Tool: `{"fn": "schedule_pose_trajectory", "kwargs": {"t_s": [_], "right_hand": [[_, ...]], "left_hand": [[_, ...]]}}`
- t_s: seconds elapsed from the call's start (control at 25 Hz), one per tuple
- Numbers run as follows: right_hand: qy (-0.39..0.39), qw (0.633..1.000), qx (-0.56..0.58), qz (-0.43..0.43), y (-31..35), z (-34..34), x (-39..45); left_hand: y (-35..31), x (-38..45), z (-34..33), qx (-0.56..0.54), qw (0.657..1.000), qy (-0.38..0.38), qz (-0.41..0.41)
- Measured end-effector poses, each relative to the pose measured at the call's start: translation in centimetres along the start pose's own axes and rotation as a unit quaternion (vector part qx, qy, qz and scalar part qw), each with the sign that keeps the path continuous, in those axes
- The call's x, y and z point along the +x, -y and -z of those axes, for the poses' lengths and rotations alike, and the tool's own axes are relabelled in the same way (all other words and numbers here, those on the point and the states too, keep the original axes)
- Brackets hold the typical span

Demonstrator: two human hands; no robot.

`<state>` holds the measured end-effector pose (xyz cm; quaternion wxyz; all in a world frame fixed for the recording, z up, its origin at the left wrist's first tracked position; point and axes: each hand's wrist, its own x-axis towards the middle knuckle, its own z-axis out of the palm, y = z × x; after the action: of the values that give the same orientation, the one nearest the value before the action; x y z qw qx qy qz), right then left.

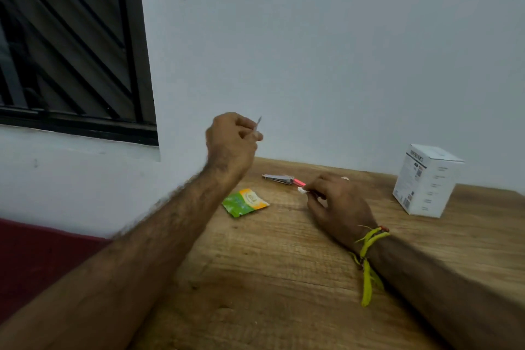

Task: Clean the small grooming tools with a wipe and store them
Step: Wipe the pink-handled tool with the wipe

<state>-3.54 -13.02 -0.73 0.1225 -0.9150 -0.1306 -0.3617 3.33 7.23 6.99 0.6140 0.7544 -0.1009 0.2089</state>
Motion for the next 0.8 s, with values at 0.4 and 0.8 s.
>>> {"fn": "schedule_pose_trajectory", "kwargs": {"t_s": [0.4,0.8], "right_hand": [[-0.037,0.999,0.005,-0.029,-0.6,0.2,0.8],[-0.121,0.986,0.05,-0.102,-2.9,1.1,1.3]], "left_hand": [[-0.7,6.9,0.2,0.467,0.884,-0.006,-0.006],[-0.7,4.0,-2.4,0.392,0.884,-0.009,-0.254]]}}
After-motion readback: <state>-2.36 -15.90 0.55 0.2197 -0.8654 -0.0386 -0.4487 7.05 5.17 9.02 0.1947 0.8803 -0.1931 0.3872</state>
